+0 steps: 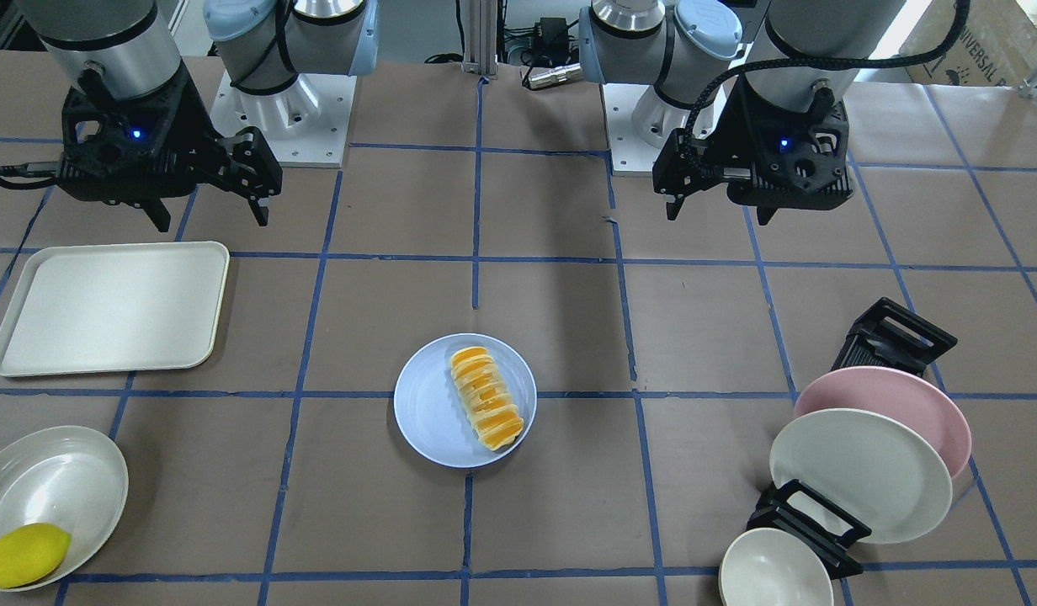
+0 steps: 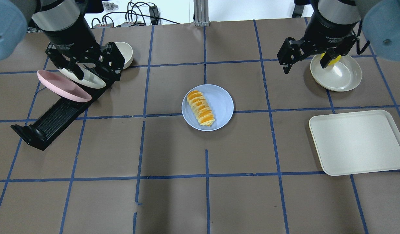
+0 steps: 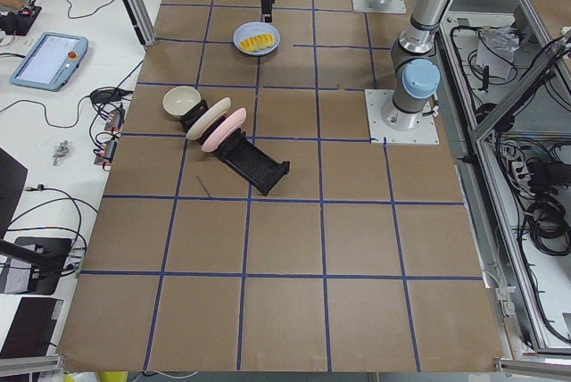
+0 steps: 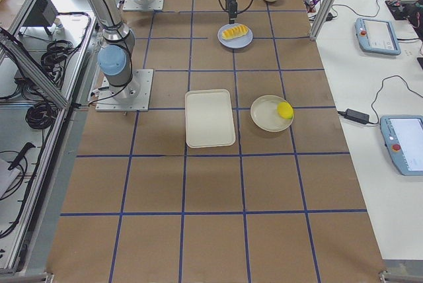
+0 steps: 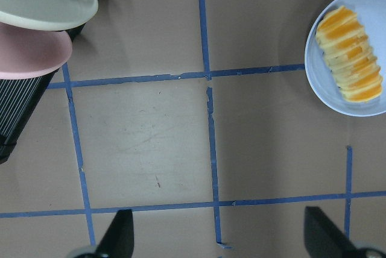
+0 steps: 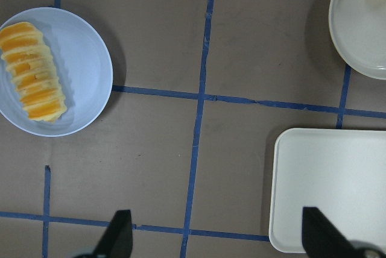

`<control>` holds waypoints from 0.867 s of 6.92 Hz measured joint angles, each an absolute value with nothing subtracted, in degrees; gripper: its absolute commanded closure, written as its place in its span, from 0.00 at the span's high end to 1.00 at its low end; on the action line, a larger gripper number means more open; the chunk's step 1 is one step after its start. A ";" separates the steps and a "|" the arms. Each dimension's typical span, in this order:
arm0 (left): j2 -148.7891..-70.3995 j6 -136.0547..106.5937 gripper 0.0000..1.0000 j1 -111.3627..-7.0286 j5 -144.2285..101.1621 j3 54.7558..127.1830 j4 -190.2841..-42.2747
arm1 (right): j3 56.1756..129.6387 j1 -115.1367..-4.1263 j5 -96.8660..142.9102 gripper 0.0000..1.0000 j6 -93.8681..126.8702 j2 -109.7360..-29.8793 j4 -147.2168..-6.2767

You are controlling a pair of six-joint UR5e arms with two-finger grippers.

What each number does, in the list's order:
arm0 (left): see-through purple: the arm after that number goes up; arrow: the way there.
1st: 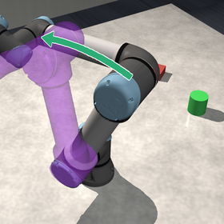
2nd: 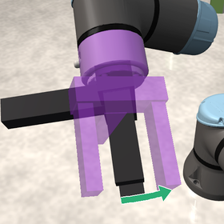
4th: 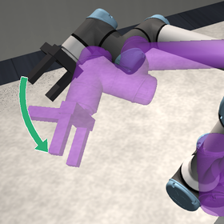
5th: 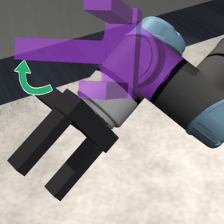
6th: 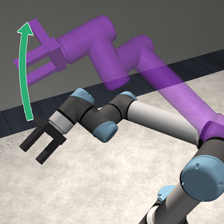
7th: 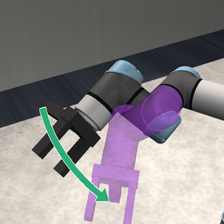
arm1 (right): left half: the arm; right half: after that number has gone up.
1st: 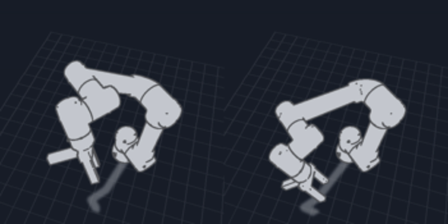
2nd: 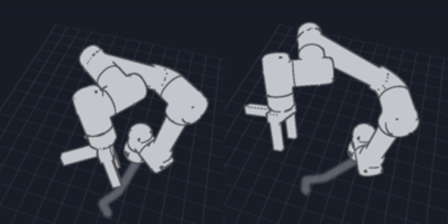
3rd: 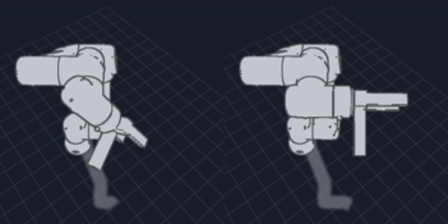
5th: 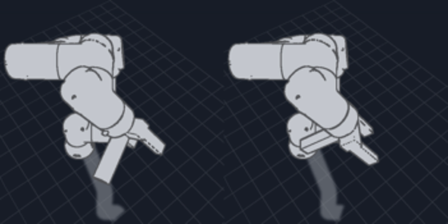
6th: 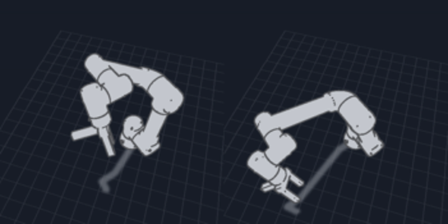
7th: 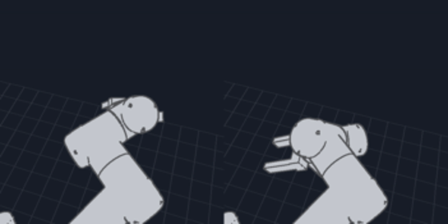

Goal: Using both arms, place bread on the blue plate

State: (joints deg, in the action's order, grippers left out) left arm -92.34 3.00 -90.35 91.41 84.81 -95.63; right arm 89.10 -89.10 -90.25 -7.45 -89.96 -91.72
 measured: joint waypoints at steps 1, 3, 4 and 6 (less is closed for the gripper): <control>-92.32 2.99 1.00 -90.35 91.43 84.81 -95.62 | 87.88 -88.99 -90.26 1.00 -7.57 -89.44 -90.73; -92.29 2.99 1.00 -90.35 91.48 84.82 -95.63 | 85.37 -88.72 -90.13 1.00 -9.05 -88.10 -89.33; -92.30 2.99 1.00 -90.35 91.49 84.79 -95.62 | 84.85 -88.65 -90.32 1.00 -9.52 -87.85 -89.22; -92.36 2.99 1.00 -90.39 91.49 84.74 -95.62 | 84.52 -88.60 -90.70 1.00 -9.71 -87.66 -88.72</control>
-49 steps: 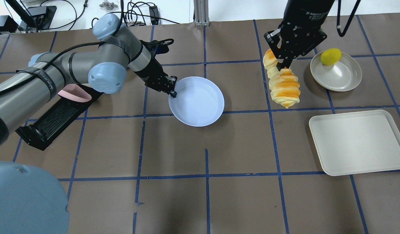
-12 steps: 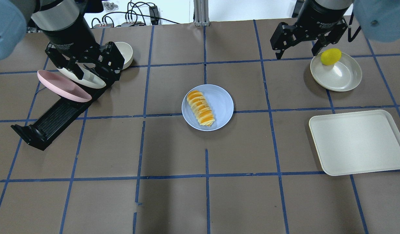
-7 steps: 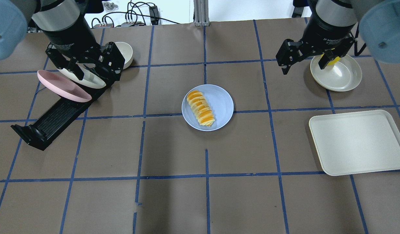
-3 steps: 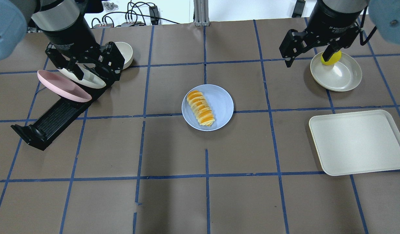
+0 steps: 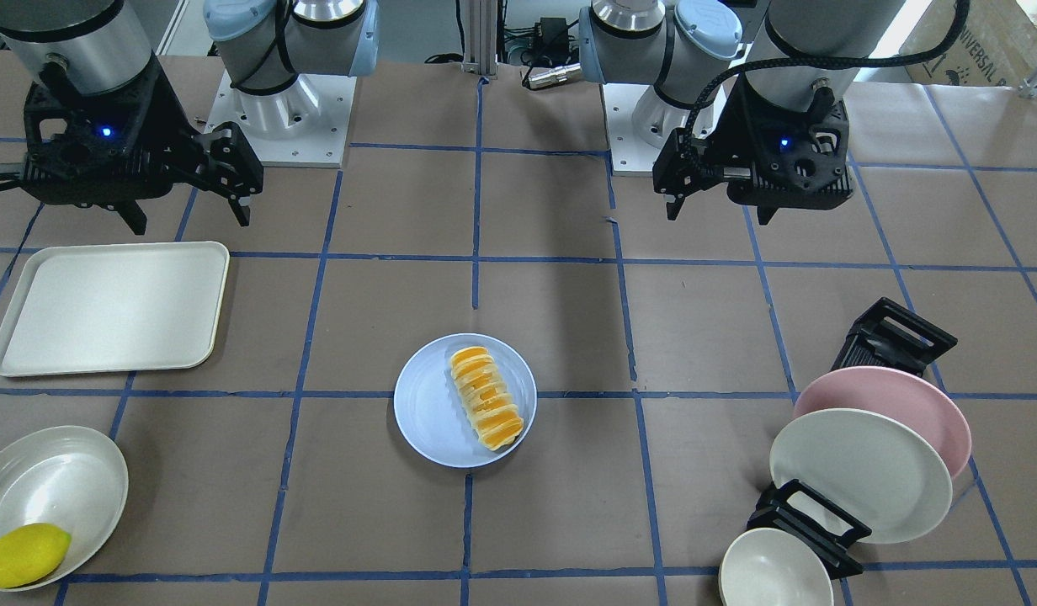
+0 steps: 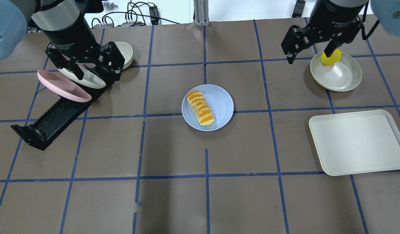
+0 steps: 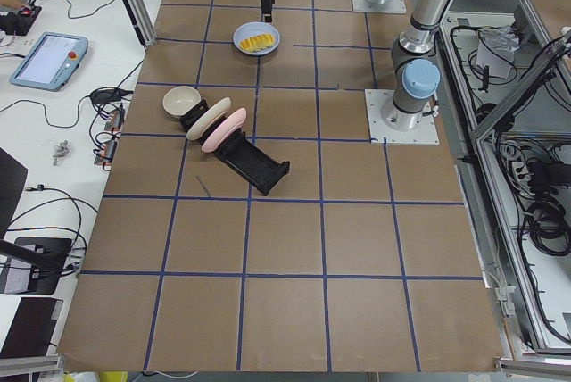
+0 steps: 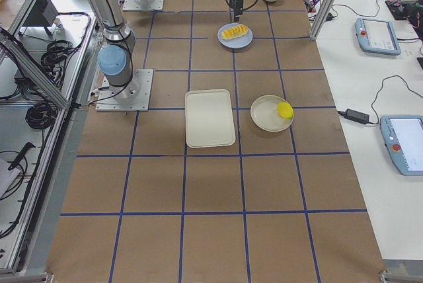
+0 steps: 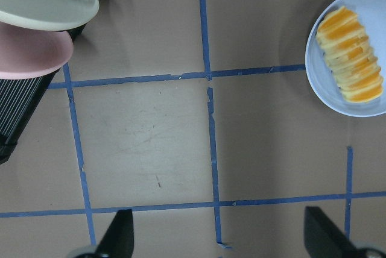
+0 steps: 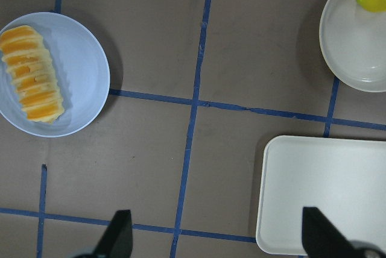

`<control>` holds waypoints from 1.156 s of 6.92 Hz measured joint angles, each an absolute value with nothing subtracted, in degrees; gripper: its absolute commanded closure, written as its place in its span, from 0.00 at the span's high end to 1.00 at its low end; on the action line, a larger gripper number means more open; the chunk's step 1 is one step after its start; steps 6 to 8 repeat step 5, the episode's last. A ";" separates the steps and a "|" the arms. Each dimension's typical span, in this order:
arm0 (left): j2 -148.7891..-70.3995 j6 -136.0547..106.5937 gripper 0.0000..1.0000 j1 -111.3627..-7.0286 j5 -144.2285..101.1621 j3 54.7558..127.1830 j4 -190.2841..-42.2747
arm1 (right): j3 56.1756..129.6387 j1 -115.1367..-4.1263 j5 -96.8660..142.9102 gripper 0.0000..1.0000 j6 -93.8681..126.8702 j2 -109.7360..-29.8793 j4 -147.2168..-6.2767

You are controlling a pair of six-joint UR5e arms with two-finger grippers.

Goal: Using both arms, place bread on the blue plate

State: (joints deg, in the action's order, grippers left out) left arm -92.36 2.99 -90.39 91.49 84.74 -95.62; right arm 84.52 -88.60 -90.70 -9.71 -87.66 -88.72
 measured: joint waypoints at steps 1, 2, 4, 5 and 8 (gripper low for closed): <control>-92.37 2.99 1.00 -90.38 91.49 84.73 -95.63 | 84.53 -88.60 -90.78 1.00 -9.69 -87.64 -88.64; -92.37 2.99 1.00 -90.36 91.50 84.73 -95.63 | 84.56 -88.59 -90.86 1.00 -9.68 -87.63 -88.61; -92.37 2.99 1.00 -90.35 91.50 84.73 -95.63 | 85.00 -88.56 -90.97 1.00 -9.69 -87.57 -88.70; -92.37 2.99 1.00 -90.35 91.49 84.73 -95.63 | 85.08 -88.54 -90.95 1.00 -9.73 -87.45 -88.85; -92.37 2.99 1.00 -90.35 91.49 84.73 -95.63 | 85.08 -88.54 -90.95 1.00 -9.73 -87.45 -88.85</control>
